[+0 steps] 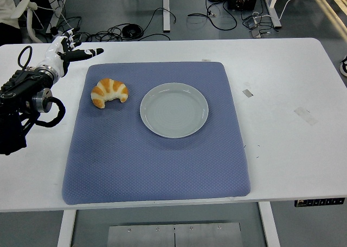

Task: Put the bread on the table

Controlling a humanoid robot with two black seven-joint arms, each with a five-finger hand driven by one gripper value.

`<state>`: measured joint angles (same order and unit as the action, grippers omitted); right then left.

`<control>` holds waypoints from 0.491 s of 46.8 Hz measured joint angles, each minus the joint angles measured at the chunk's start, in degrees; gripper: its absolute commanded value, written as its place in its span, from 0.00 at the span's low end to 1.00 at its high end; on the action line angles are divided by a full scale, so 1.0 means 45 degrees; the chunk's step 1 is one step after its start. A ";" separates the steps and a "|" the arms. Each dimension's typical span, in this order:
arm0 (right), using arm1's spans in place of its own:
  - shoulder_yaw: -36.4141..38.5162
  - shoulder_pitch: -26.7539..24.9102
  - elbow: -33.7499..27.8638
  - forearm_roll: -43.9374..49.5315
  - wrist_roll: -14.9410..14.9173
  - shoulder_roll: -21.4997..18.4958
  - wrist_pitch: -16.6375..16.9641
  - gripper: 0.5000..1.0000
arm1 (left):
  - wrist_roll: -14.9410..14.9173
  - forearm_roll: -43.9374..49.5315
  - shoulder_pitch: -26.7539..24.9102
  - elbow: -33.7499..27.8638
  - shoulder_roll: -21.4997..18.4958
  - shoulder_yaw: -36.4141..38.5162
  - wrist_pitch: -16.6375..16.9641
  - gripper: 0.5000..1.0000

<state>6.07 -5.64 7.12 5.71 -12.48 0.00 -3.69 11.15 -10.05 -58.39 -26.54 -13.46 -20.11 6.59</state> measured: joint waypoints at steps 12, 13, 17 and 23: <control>0.0000 0.0004 0.0000 0.0000 0.0000 0.0001 0.0000 1.00 | -0.0007 0.0952 0.0356 -0.0013 -0.0002 -0.1105 -0.0806 0.96; 0.0000 0.0002 0.0000 0.0000 0.0001 0.0000 0.0000 1.00 | -0.0017 0.1079 0.0399 -0.0011 -0.0003 -0.1300 -0.0954 0.96; -0.0001 0.0005 0.0000 0.0000 -0.0002 0.0001 0.0000 1.00 | -0.0032 0.1359 0.0596 -0.0003 -0.0013 -0.1950 -0.1416 0.96; 0.0000 0.0003 0.0000 0.0001 0.0000 0.0001 0.0000 1.00 | -0.0026 0.1417 0.0845 0.0000 -0.0016 -0.2785 -0.2151 0.96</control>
<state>6.06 -5.62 7.12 5.71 -12.48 0.00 -3.69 11.03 -3.68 -54.59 -26.53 -13.54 -32.64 -3.09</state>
